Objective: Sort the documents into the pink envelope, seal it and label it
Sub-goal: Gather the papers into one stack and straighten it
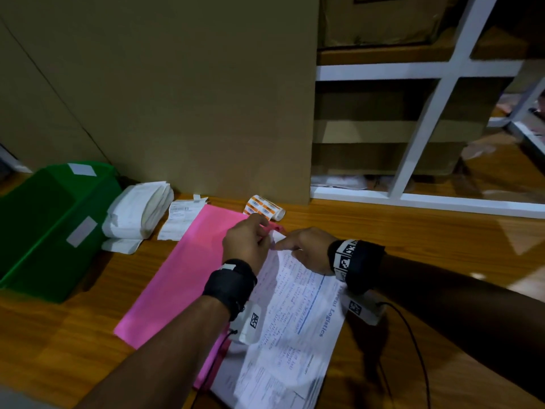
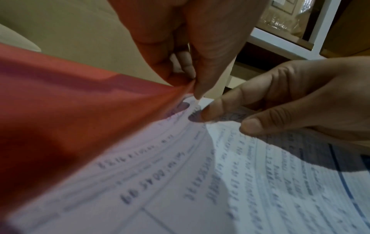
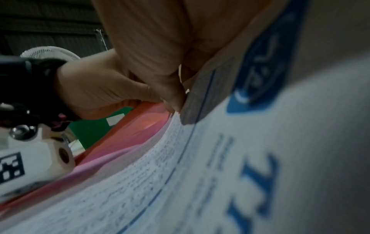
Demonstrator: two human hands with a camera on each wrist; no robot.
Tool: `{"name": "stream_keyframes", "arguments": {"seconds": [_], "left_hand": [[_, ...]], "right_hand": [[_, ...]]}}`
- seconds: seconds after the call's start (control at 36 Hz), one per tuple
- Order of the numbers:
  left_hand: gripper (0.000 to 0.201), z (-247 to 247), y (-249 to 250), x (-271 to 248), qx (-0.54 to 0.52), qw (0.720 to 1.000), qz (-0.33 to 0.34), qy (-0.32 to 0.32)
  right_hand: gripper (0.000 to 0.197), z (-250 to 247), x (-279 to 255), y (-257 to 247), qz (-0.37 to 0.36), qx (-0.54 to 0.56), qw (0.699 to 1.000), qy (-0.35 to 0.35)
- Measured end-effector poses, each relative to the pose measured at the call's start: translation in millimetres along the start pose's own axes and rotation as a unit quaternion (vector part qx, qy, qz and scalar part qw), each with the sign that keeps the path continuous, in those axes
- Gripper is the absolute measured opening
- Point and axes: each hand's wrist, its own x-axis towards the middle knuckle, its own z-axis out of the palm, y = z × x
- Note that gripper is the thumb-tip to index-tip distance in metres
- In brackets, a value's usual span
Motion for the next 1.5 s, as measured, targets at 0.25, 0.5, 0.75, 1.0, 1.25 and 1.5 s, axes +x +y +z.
{"name": "stream_keyframes", "arguments": {"seconds": [0.25,0.5,0.75,1.0,1.25,1.5], "left_hand": [[0.014,-5,-2,4,0.003,0.998,0.05,0.046],[0.019,6,-5,-13,0.004,0.999,0.006,-0.034],[0.041,0,-44,-45,0.155,0.971,-0.008,-0.18],[0.046,-5,-44,-54,0.155,0.968,-0.009,-0.199],[0.035,-9,-41,-56,0.129,0.975,-0.004,-0.181],[0.039,-26,-44,-69,0.188,0.953,0.049,-0.231]], "right_hand": [[0.061,3,9,-2,-0.022,0.008,0.999,-0.042],[0.045,12,19,12,0.008,0.084,0.996,0.042],[0.026,16,-20,48,0.028,0.162,0.984,-0.068],[0.038,41,-94,49,0.085,0.559,0.824,-0.03],[0.043,109,-141,-10,0.141,0.665,0.727,0.096],[0.037,149,-131,-72,0.145,0.511,0.832,0.162]]}}
